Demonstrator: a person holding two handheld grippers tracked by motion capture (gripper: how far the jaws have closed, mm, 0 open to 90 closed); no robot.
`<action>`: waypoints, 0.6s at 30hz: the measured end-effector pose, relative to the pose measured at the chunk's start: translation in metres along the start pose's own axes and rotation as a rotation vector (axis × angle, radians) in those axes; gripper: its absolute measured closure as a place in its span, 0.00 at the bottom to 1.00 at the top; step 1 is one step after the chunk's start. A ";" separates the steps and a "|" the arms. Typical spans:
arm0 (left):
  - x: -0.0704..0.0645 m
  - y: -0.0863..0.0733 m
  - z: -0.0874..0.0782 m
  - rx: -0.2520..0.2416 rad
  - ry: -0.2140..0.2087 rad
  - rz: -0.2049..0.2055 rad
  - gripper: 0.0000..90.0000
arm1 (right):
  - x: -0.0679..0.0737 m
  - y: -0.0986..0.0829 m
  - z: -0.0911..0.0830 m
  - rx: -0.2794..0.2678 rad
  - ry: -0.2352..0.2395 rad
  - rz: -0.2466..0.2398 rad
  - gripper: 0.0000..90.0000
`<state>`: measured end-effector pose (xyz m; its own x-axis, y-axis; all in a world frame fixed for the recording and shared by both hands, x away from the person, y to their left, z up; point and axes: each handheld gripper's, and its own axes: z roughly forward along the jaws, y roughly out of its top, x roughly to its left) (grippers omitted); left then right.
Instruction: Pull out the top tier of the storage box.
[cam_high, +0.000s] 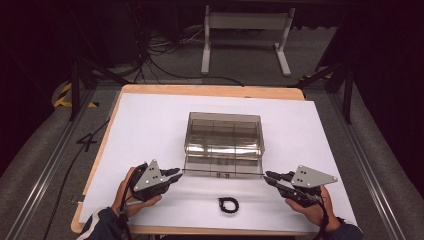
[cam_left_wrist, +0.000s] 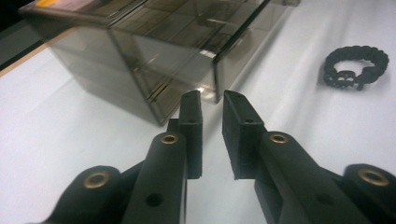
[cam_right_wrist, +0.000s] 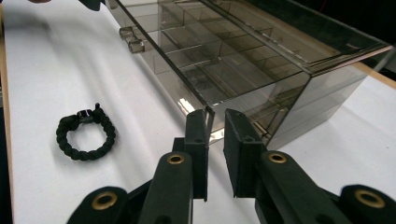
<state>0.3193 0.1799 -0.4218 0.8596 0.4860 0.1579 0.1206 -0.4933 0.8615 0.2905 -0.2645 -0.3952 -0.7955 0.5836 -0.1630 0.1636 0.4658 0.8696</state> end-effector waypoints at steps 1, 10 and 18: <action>0.001 -0.002 -0.002 -0.002 0.006 -0.005 0.85 | -0.001 0.001 -0.003 -0.007 -0.006 0.001 0.89; 0.001 -0.023 -0.027 -0.039 0.065 -0.046 0.70 | 0.005 0.009 -0.014 -0.074 0.043 0.018 0.88; 0.013 -0.036 -0.028 -0.008 0.102 -0.087 0.54 | 0.024 0.015 -0.007 -0.059 0.091 -0.046 0.87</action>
<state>0.3128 0.2238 -0.4370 0.7911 0.5977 0.1302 0.1882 -0.4403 0.8779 0.2700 -0.2483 -0.3828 -0.8516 0.4985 -0.1623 0.0934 0.4489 0.8887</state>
